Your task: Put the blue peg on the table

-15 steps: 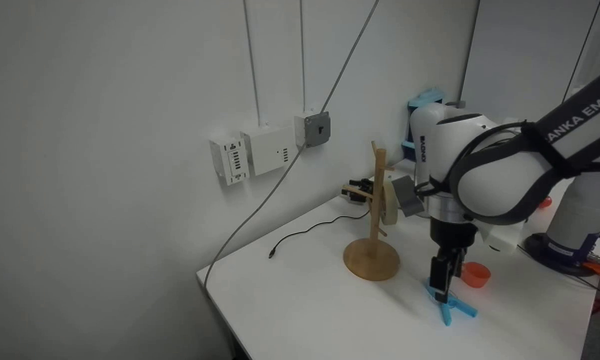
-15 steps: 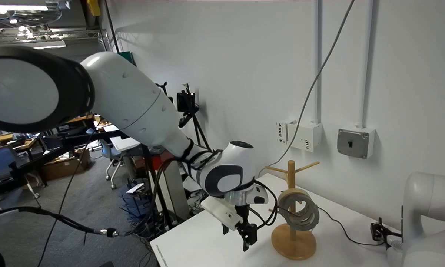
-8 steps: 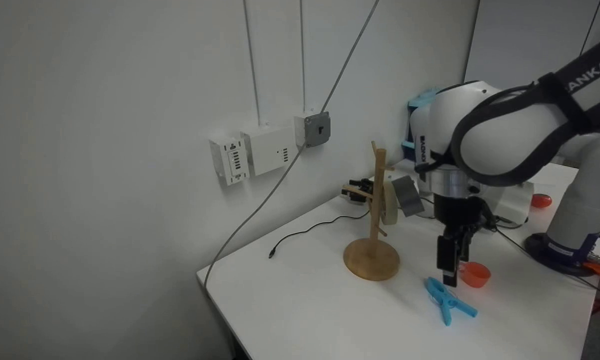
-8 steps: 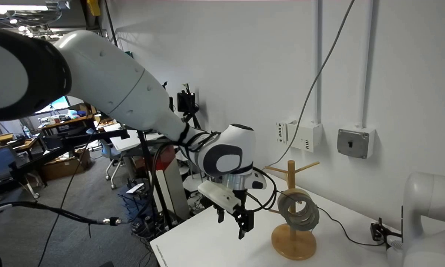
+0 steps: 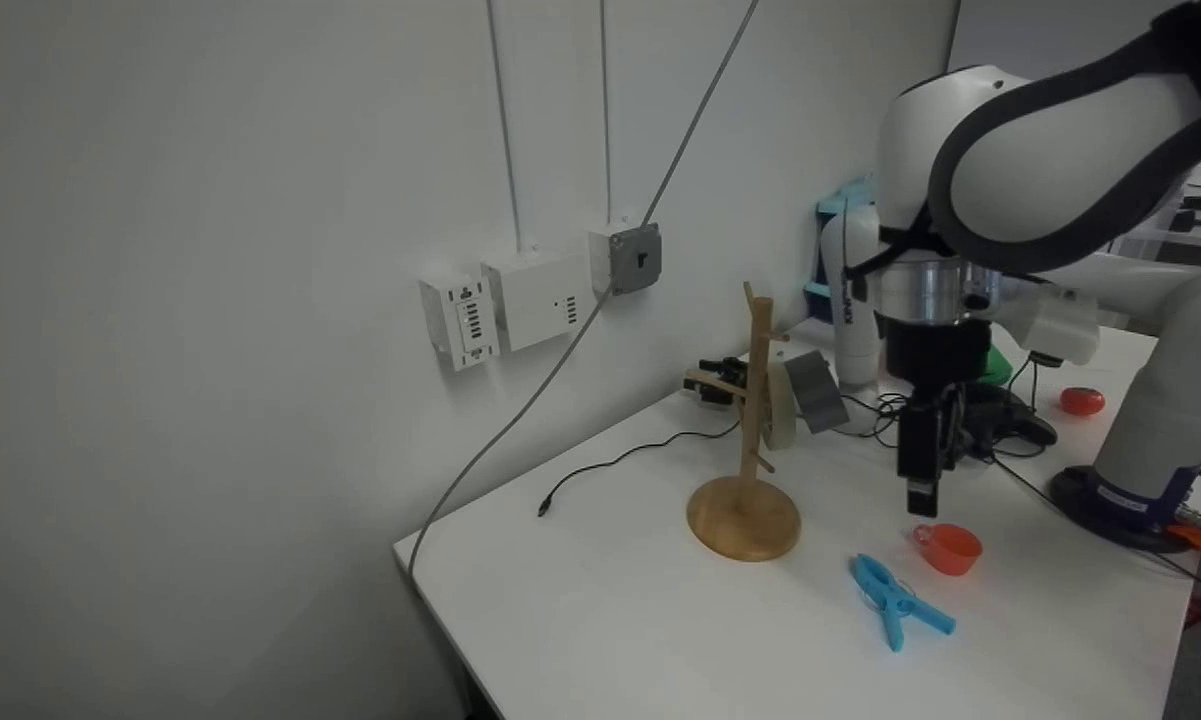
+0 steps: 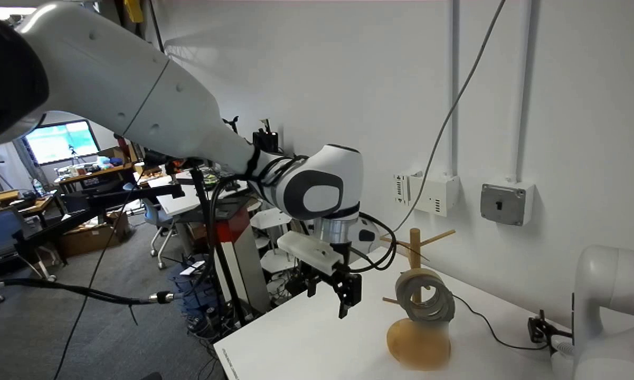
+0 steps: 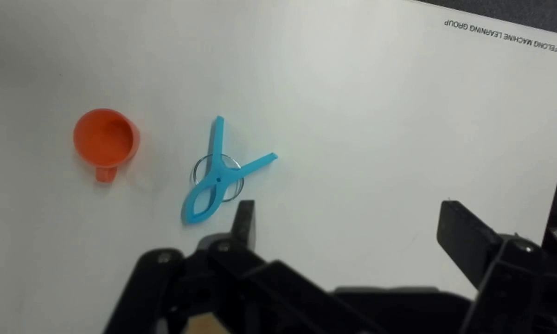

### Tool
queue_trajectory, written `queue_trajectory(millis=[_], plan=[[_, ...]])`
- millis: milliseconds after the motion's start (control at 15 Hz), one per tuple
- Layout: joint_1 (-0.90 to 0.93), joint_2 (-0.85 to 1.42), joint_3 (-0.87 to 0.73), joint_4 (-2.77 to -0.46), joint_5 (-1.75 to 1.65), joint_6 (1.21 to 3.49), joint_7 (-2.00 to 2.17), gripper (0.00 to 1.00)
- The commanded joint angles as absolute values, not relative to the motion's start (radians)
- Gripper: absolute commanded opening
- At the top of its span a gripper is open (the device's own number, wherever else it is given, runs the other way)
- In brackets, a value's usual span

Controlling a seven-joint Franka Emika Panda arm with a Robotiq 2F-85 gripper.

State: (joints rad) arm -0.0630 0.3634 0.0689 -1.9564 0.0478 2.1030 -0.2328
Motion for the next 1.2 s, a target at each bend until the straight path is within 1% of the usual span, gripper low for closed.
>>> queue_trajectory(millis=[0, 533, 1133], plan=[[-0.082, 0.306, 0.055, -1.955, 0.074, 2.066, -0.304, 1.00], [-0.104, 0.240, 0.008, -1.956, 0.060, 2.103, -0.371, 1.00], [-0.104, 0.223, -0.017, -1.997, 0.052, 2.253, -0.378, 1.00]])
